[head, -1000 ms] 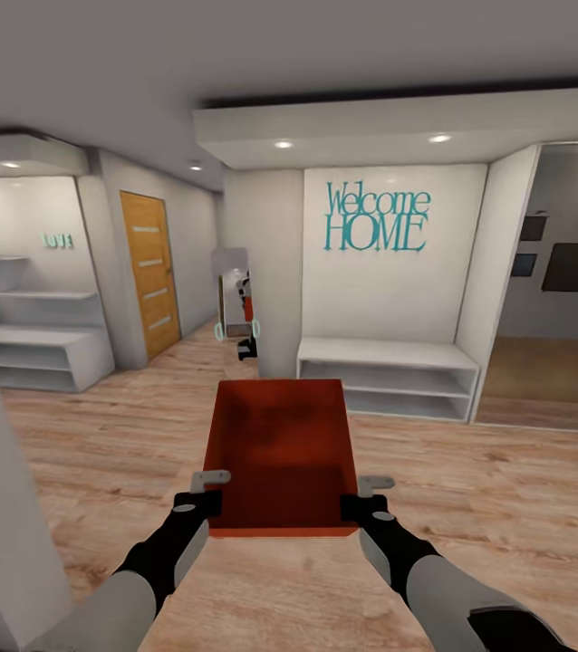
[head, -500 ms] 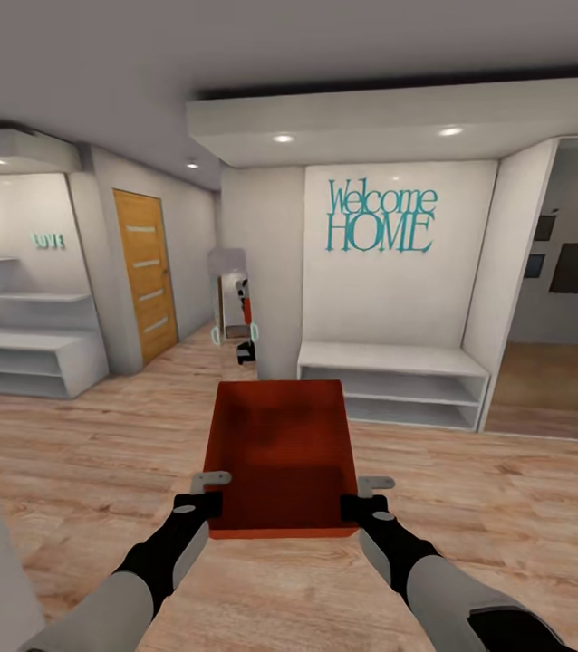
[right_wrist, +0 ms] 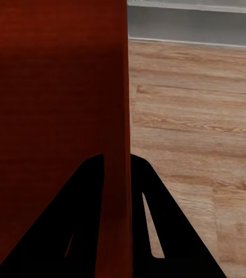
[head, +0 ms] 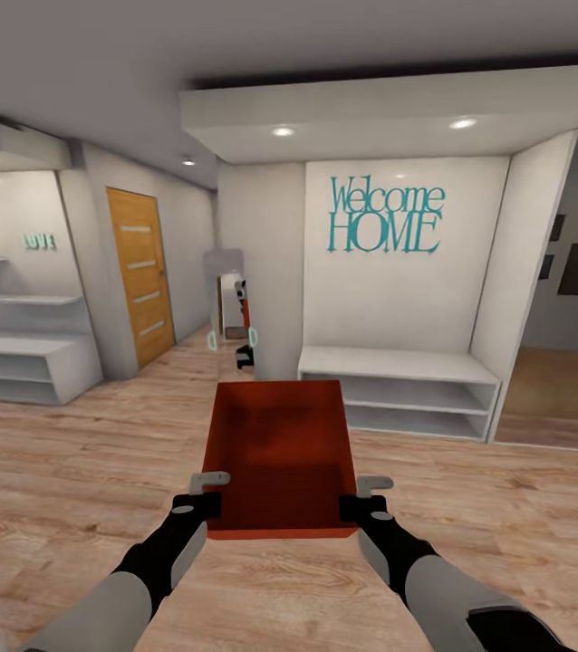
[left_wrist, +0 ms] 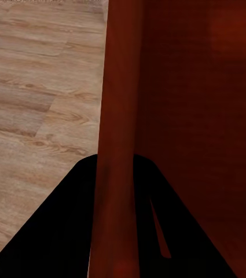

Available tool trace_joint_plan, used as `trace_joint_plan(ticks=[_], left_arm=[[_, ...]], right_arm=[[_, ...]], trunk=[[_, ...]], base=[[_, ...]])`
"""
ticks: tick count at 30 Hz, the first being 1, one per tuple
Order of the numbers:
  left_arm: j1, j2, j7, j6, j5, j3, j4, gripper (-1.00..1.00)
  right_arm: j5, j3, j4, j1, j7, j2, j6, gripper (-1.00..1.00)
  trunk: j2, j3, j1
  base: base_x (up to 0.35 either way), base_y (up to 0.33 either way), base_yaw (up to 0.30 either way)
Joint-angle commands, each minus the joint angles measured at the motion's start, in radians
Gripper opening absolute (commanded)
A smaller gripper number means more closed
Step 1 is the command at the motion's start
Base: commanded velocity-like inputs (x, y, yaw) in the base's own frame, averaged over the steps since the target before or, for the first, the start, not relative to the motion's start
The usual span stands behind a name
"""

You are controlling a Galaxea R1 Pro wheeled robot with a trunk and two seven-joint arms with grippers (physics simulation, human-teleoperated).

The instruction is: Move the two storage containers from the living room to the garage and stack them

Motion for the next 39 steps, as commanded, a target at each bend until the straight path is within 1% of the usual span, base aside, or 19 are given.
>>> trace_joint_plan(ticks=[1, 10, 13, 22, 39], left_arm=[[0.000, 0.002, 0.034, 0.007, 0.007, 0.090, 0.000, -1.00], [0.000, 0.002, 0.034, 0.007, 0.007, 0.089, 0.000, -1.00], [0.000, 0.003, 0.034, 0.007, 0.007, 0.089, 0.000, -1.00], [0.000, 0.009, 0.034, 0.007, 0.007, 0.090, 0.000, -1.00], [0.000, 0.011, 0.034, 0.007, 0.007, 0.090, 0.000, -1.00]], right_arm=[[0.013, -0.030, -0.003, -0.001, -0.055, -0.021, -0.058, -1.00], [0.014, -0.028, -0.003, -0.001, -0.060, -0.021, -0.055, -1.00], [0.014, -0.025, -0.003, -0.002, -0.061, -0.022, -0.053, -1.00], [0.015, -0.025, -0.003, -0.001, -0.061, -0.021, -0.053, -1.00], [0.015, -0.024, -0.003, -0.001, -0.063, -0.022, -0.055, -1.00]], trunk=[[-0.001, 0.000, 0.001], [-0.001, 0.000, 0.001], [-0.001, 0.000, 0.001], [-0.001, 0.000, 0.001], [-0.001, 0.000, 0.001]], base=[[0.323, 0.000, 0.000], [0.323, 0.000, 0.002], [0.323, 0.000, 0.122], [0.323, 0.000, 0.251], [0.323, 0.000, 0.267]])
